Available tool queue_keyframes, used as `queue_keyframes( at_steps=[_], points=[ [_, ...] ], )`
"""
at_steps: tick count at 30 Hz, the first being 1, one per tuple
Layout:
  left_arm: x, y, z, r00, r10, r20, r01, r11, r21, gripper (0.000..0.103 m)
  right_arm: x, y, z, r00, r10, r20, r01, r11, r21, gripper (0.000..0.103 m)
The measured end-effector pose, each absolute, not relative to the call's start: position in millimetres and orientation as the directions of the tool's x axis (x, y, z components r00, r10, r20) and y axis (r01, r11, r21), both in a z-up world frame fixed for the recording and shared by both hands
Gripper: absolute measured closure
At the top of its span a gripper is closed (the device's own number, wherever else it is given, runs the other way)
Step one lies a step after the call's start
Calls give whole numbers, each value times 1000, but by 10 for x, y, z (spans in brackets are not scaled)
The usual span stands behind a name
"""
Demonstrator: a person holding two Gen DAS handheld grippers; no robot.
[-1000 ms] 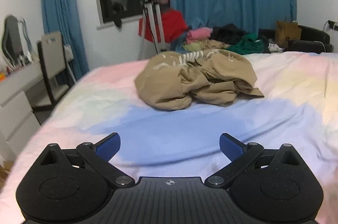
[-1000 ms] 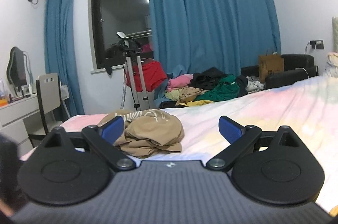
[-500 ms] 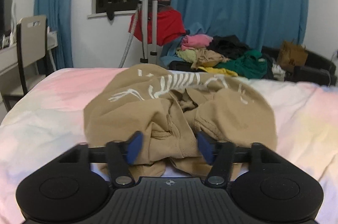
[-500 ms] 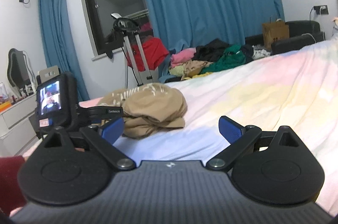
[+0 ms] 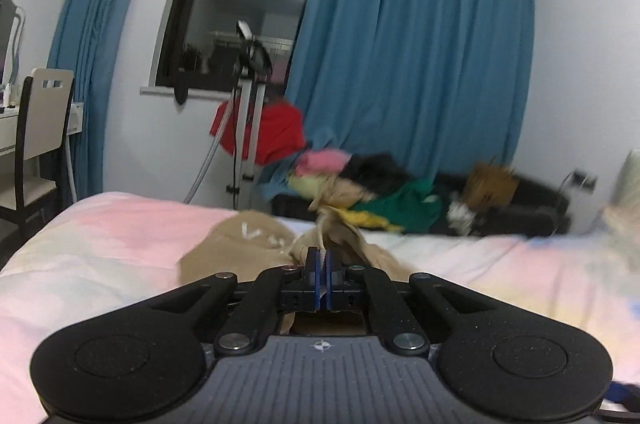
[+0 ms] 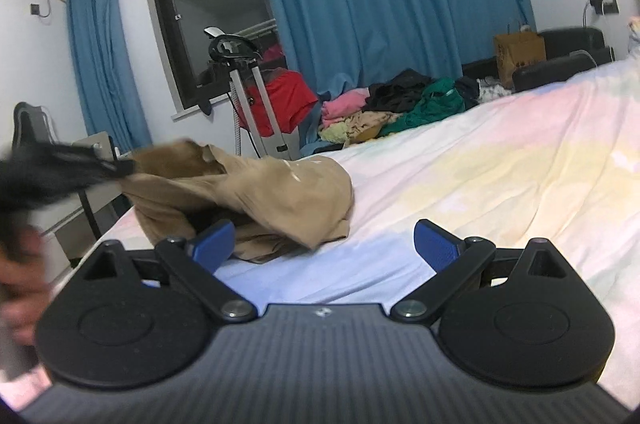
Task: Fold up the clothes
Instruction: 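Close the left gripper on the tan T-shirt fabric, then lift and shake the T-shirt with the left gripper to unfold it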
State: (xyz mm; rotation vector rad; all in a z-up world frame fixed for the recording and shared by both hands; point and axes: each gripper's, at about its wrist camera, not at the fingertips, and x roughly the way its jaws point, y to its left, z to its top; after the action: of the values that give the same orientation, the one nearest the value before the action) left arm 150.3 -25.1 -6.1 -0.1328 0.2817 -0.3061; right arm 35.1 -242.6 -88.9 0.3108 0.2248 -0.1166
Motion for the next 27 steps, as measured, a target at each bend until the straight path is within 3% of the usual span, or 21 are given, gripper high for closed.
queue_keyframes(
  at_steps=[7,13,20,24,27],
  points=[
    [452,19,166,925,-341,-169,312,934,-173,101,249,-2178,-904,965,-43,-260,103,970,221,5],
    [-10,104,255,920,-364,-145,328,918,-226,101,185,-1946,-932,953,1,-304,52,985,166,5],
    [5,209,133,910,-368,-191,313,911,-268,101,326,-1734,-950,935,31,-354,35,983,179,5],
    [174,294,-46,907,-331,-260,261,927,-268,100,601,-1621,-950,925,22,-379,51,982,181,5],
    [349,408,-203,903,-317,-291,241,933,-269,100,763,-1601,-888,928,52,-369,41,970,241,5]
  ],
)
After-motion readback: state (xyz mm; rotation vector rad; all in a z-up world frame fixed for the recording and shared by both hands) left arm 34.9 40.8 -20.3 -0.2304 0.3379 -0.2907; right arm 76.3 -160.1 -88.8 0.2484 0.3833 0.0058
